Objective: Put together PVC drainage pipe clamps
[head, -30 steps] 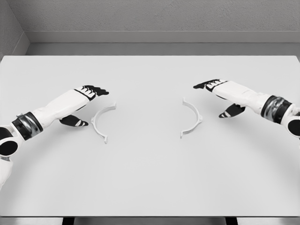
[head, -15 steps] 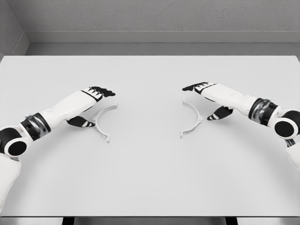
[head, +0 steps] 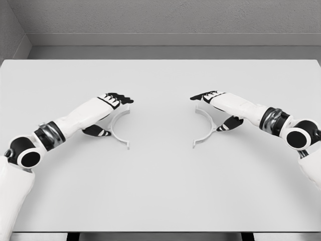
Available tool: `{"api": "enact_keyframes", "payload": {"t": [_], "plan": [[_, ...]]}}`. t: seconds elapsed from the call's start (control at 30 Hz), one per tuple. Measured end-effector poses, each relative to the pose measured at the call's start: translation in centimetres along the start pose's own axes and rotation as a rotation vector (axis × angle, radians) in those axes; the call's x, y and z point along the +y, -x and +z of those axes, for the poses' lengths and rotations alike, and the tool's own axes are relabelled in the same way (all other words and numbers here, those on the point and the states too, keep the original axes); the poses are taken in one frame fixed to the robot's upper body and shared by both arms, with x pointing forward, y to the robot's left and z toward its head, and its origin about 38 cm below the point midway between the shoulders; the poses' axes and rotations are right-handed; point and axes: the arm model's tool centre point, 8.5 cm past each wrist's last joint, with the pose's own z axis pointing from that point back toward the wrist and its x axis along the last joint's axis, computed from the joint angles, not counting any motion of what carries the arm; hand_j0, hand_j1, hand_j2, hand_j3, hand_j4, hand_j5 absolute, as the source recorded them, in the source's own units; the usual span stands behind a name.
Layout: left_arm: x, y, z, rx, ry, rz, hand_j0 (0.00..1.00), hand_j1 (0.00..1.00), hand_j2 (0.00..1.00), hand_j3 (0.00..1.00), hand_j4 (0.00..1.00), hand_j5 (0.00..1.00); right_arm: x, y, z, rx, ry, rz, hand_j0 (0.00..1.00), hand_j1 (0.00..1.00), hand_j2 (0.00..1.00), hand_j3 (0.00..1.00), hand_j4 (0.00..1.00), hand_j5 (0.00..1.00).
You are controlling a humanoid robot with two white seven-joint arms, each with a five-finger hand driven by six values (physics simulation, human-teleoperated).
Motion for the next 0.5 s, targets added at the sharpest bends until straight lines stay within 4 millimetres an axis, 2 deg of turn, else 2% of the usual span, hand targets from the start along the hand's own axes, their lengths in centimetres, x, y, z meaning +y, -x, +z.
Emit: {"api": "enact_keyframes", "payload": {"t": [0.37, 0.5], "plan": [[0.8, 1.4, 1.3, 0.042, -0.009, -0.011, 1.00, 1.00, 1.00, 1.00, 1.00, 1.00, 0.1, 0.6, 0.2, 0.017, -0.001, -0.008, 1.00, 1.00, 1.00, 1.00, 1.00, 1.00], [1.3, 2.0, 1.4, 0.065, -0.015, -0.008, 1.00, 1.00, 1.00, 1.00, 1.00, 1.00, -0.6, 0.9, 0.0, 0.024, 0.007, -0.003, 1.00, 1.00, 1.00, 1.00, 1.00, 1.00]]}}
